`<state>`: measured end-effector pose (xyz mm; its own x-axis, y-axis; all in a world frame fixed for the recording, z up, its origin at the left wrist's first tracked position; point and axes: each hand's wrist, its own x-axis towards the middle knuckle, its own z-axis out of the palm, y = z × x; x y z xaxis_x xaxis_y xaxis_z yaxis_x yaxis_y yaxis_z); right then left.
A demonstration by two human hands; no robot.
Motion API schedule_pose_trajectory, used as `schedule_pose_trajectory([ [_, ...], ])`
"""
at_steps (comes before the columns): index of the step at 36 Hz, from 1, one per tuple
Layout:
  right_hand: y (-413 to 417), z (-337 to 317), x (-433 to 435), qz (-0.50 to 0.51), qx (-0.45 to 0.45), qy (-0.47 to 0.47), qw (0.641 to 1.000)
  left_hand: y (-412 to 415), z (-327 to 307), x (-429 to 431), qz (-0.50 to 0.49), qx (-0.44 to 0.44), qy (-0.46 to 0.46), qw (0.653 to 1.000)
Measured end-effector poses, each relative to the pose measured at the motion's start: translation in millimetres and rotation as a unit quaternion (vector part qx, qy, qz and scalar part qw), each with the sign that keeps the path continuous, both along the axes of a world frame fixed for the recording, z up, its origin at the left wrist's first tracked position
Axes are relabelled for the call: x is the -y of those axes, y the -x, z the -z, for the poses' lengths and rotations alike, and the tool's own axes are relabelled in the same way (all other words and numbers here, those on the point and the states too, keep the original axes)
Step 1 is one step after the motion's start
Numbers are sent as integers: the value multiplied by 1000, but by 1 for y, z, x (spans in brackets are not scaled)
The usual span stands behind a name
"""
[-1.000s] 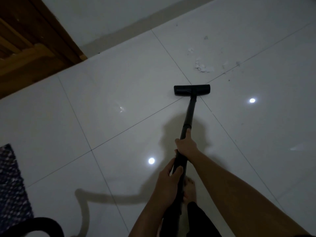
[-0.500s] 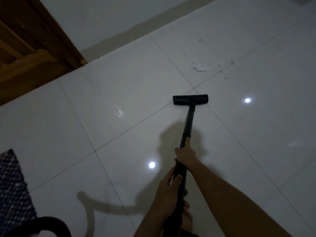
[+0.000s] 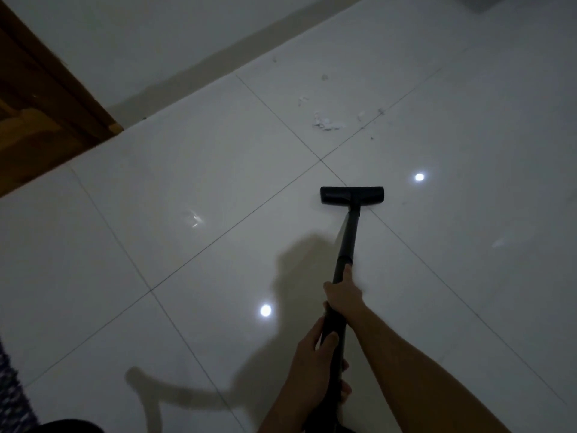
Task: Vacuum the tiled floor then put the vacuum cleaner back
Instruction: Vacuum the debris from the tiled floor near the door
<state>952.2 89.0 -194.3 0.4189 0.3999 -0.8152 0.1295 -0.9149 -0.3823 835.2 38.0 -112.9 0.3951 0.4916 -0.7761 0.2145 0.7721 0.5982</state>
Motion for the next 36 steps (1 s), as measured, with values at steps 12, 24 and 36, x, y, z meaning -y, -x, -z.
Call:
schedule_pose_trajectory([
  [12,48,-19,80,144,-4,-11,990,58,1,53,135,1,-2,991],
  [24,100,-34,142,183,-21,-12,983,112,-13,104,174,-12,25,984],
  [36,104,-31,178,185,-38,-6,982,115,-13,140,172,-16,26,985],
])
